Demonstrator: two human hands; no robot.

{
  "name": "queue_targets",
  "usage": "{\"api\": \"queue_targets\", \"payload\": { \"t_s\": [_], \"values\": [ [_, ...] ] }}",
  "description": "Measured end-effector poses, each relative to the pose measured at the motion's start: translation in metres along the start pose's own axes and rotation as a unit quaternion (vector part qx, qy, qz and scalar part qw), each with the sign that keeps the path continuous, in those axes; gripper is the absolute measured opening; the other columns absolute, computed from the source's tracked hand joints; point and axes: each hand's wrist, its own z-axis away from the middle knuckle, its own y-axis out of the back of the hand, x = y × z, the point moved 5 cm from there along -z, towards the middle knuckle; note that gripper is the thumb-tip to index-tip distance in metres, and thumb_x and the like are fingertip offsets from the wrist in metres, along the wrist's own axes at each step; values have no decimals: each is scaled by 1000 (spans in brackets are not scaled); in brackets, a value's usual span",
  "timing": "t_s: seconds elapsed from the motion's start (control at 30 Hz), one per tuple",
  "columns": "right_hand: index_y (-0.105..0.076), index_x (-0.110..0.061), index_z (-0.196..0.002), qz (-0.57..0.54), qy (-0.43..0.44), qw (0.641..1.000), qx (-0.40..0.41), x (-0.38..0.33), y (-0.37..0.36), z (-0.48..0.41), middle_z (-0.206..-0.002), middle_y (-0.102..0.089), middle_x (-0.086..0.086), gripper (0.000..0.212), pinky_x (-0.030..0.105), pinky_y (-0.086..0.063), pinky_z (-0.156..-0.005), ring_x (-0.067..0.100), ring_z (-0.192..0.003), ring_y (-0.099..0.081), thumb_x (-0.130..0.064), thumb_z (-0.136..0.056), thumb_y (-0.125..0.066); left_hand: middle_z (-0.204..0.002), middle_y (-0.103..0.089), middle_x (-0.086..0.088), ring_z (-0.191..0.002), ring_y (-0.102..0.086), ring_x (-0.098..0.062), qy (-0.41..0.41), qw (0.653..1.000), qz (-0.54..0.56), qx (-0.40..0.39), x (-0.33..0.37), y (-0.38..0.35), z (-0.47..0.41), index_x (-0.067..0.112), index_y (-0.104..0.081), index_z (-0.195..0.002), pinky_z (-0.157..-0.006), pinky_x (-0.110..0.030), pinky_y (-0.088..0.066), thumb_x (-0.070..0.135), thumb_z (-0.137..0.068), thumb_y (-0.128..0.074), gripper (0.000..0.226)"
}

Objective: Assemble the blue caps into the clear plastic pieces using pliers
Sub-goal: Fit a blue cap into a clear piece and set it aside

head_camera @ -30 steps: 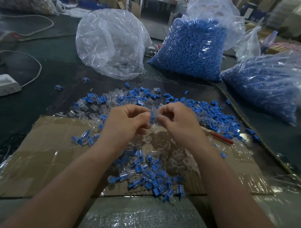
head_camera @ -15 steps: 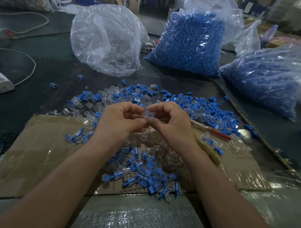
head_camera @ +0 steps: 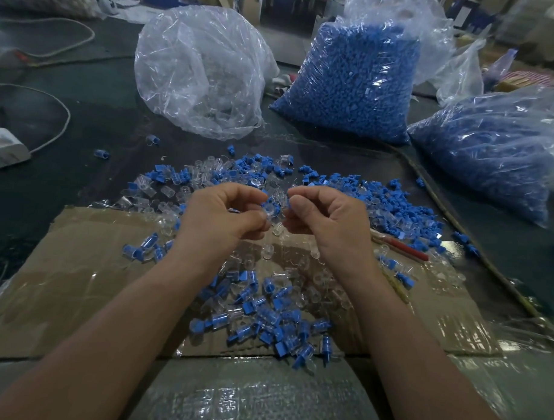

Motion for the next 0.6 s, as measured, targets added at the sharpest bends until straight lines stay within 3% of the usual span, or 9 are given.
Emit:
{"api": "queue_targets", "payload": {
  "t_s": [0.1,0.23,0.37,0.47,0.6],
  "values": [
    [-59,-31,-88,17,15,1000,7,-1,1,0,-70,-65,-6,21,15,-51,-60,4,-63,-64,-10,-87,-58,-73,-63,-8,-56,-64,-8,3,1000,-12,1,0,0,0,10,-61,-78,-54,-16,-52,-7,-76,-65,17],
    [-57,-24,-81,-13,16,1000,22,0,3,1,-69,-65,-3,17,16,-51,-60,7,-63,-65,-8,-87,-59,-65,-63,-3,-57,-63,-8,-5,999,-31,-9,1,0,1,11,-61,-72,-55,-16,-53,-7,-73,-67,19],
    [-58,-37,-90,41,48,998,15,-4,2,1,-71,-62,-10,26,14,-49,-60,2,-66,-61,-12,-90,-54,-58,-62,5,-54,-60,-4,-10,999,-43,-6,1,0,1,13,-62,-69,-54,-14,-51,-8,-71,-69,22],
    [-48,-39,-92,81,41,996,26,-2,3,0,-71,-54,-6,22,24,-49,-59,8,-65,-54,-18,-90,-55,-62,-62,3,-53,-59,-2,-8,999,-33,0,0,1,0,12,-62,-75,-52,-13,-50,-8,-72,-69,21],
    [-53,-33,-84,70,36,997,4,-2,1,-1,-74,-58,-10,22,12,-46,-59,-4,-64,-55,-12,-86,-61,-59,-62,5,-54,-58,-2,-18,999,-42,4,1,2,0,14,-62,-70,-54,-13,-50,-5,-72,-69,20]
  ]
}}
